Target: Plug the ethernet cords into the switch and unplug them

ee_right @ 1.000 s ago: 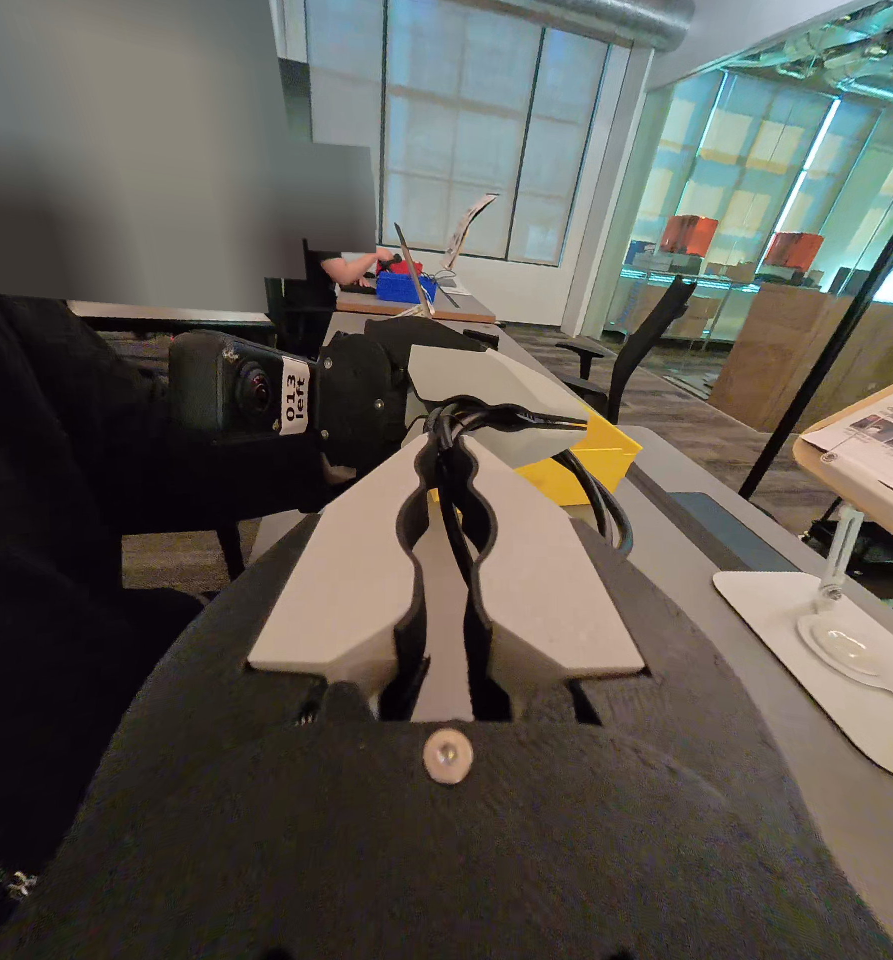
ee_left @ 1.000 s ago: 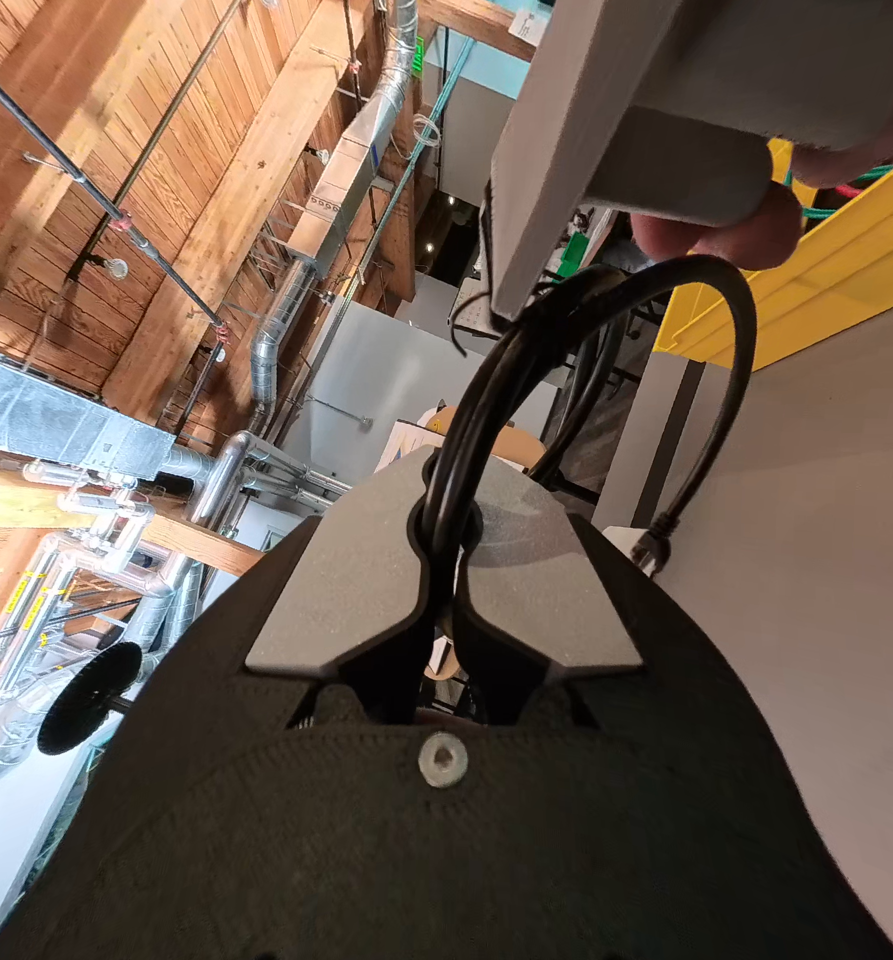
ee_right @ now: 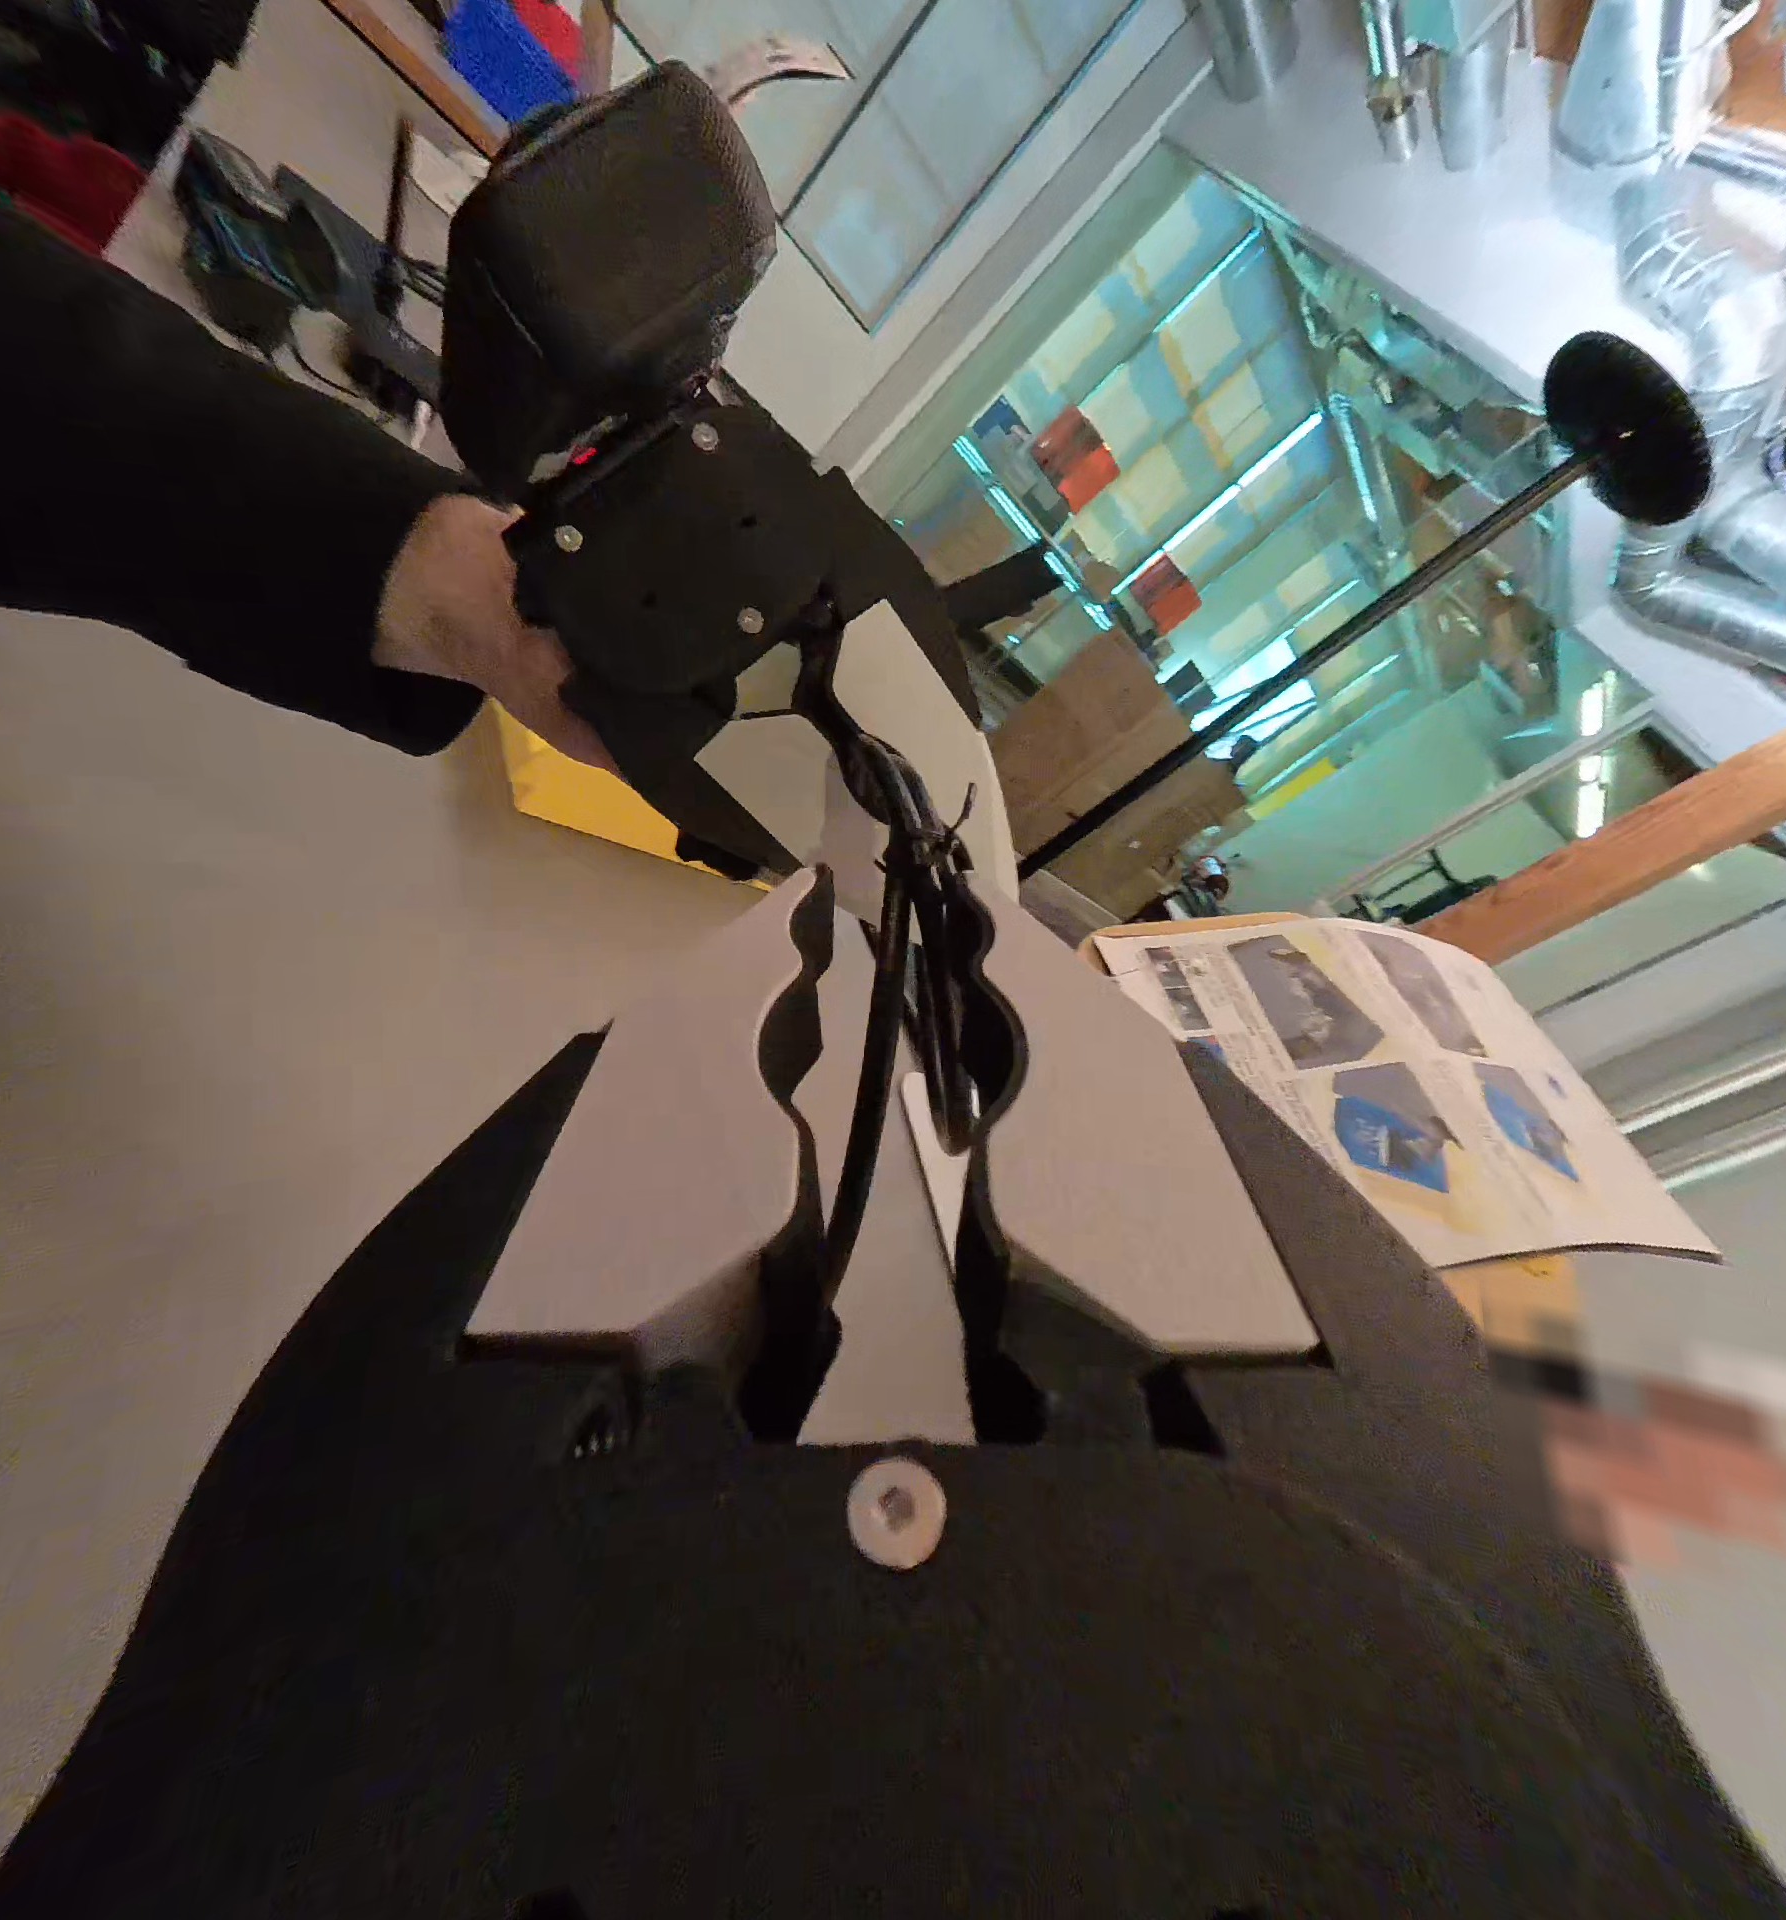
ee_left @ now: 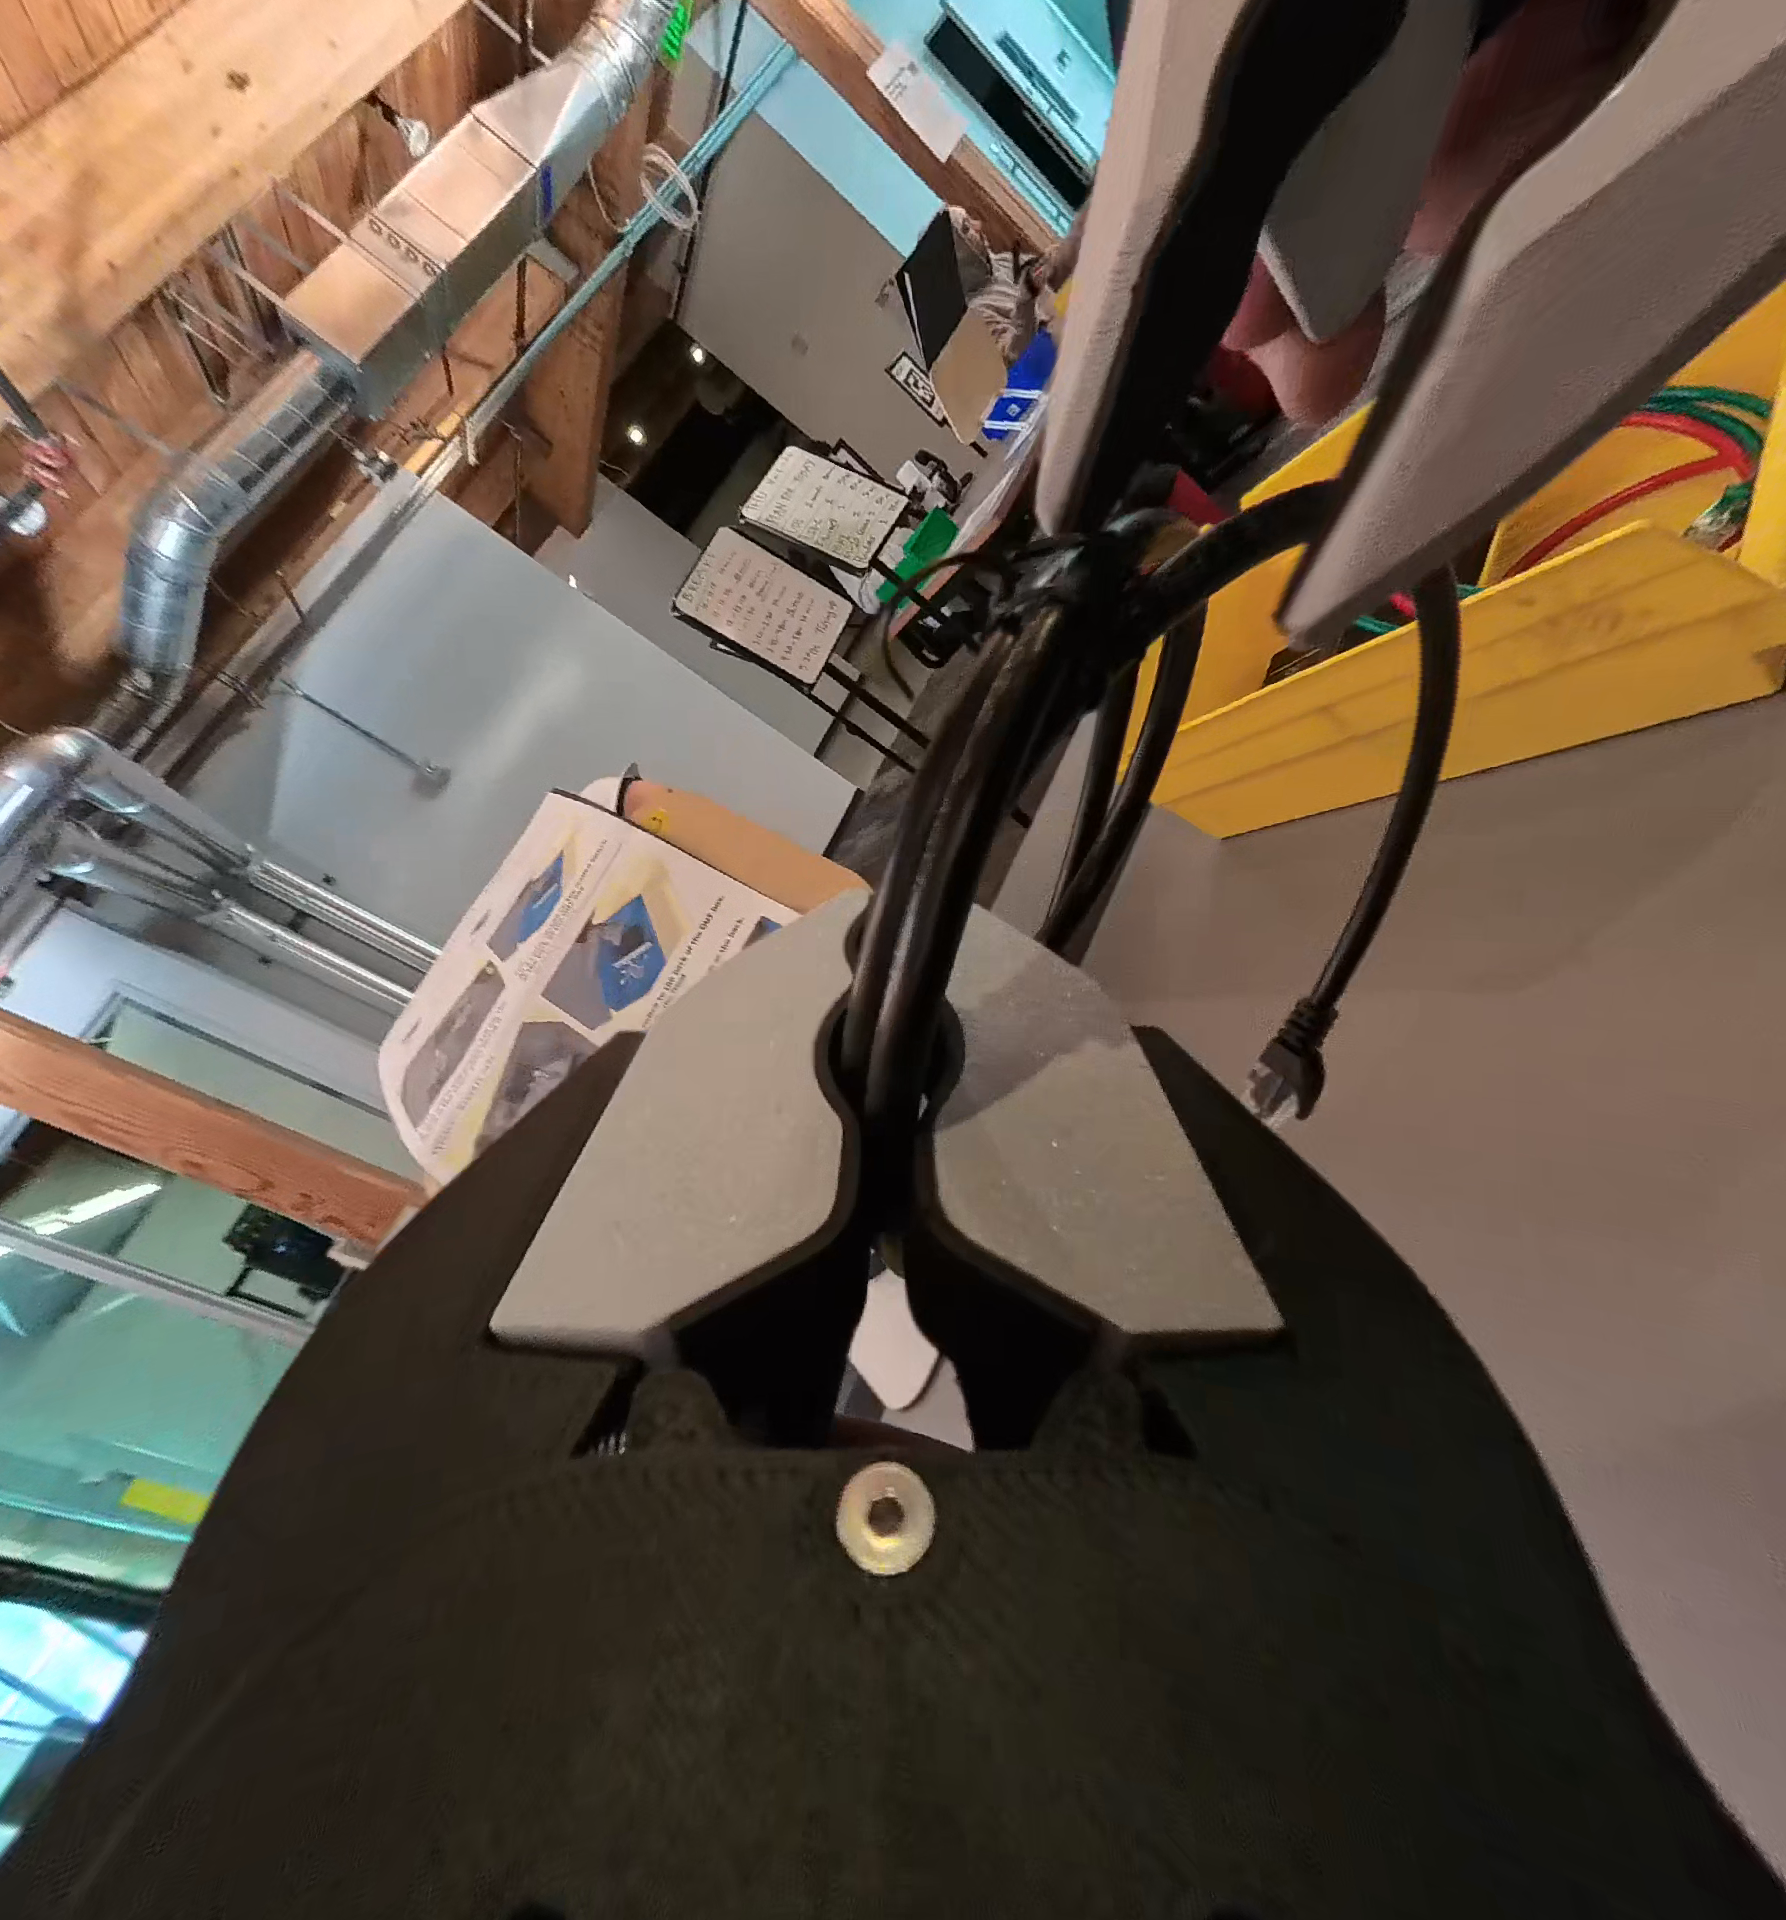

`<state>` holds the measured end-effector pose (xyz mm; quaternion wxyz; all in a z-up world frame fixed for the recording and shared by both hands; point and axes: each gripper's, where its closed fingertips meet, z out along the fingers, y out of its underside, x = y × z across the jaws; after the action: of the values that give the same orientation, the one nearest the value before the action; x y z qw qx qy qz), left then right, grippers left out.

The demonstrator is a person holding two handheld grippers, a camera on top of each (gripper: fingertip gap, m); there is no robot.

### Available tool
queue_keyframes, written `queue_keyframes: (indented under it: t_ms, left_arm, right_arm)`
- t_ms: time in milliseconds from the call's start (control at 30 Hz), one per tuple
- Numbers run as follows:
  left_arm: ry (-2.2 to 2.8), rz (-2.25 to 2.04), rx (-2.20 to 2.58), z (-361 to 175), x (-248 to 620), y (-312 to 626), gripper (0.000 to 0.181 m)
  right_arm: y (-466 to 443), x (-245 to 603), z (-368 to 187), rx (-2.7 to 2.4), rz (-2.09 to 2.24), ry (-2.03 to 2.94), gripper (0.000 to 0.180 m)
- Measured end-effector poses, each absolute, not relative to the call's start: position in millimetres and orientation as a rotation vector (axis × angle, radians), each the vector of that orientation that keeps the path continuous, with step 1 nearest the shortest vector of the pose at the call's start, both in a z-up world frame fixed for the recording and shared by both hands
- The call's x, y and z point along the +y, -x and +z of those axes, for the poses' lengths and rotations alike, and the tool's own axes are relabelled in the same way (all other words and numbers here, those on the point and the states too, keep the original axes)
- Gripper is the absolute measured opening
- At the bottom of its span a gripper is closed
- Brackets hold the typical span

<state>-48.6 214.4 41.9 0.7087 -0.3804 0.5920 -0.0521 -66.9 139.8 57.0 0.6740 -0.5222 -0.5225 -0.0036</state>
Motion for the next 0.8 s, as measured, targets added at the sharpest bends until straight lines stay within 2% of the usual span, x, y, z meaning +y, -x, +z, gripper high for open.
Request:
queue_keyframes:
  t_ms: [100, 500, 667, 800]
  left_arm:
    - [0.855, -0.118, 1.322, 38.4, 215.3, 47.7, 0.001]
    - [0.936, -0.210, 1.369, 23.9, 212.4, 38.6, 0.000]
    - [0.911, -0.153, 1.367, 24.0, 216.0, 39.9, 0.000]
    - [0.852, -0.021, 1.382, 20.9, 219.9, 40.6, 0.000]
  right_arm:
    - [61.7, 146.0, 60.6, -1.159, -0.169, 1.121, 0.010]
    - [61.0, 149.7, 54.8, -1.232, -0.440, 1.007, 0.010]
    - [60.1, 146.3, 52.5, -1.222, -0.279, 1.050, 0.000]
    - [55.8, 146.5, 55.8, -1.129, 0.031, 1.147, 0.000]
